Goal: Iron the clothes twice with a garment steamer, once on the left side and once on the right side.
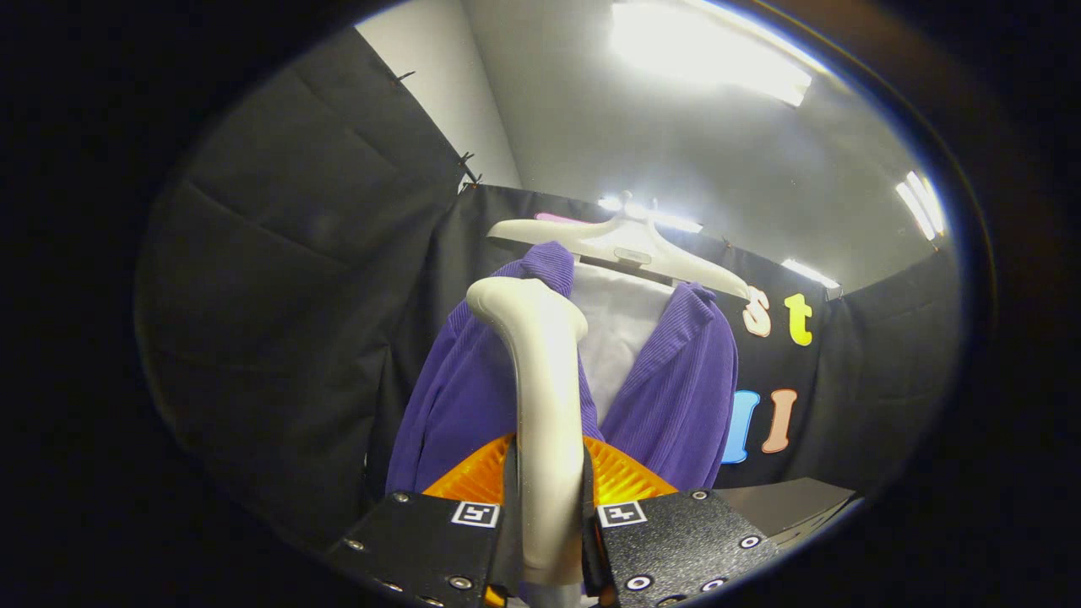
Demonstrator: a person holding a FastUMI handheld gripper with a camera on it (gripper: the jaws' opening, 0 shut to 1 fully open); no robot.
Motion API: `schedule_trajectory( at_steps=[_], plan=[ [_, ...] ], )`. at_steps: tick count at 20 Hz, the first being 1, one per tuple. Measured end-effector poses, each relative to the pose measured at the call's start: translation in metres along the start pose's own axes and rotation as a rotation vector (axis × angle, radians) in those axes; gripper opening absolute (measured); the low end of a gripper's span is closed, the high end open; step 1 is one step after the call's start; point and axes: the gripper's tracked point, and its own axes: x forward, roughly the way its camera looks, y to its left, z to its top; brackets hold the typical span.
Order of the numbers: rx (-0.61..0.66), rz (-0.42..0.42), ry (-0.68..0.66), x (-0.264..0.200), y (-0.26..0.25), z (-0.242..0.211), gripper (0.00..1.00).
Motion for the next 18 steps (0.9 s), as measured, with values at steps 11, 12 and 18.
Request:
schedule_trajectory(
  at_steps=[11,12,18],
  plan=[
    [-0.026,0.059,0.136,-0.024,0.033,-0.089,0.28],
    [-0.021,0.075,0.154,-0.025,0.038,-0.097,0.28],
    [-0.027,0.112,0.236,-0.043,0.059,-0.144,0.28]
  ],
)
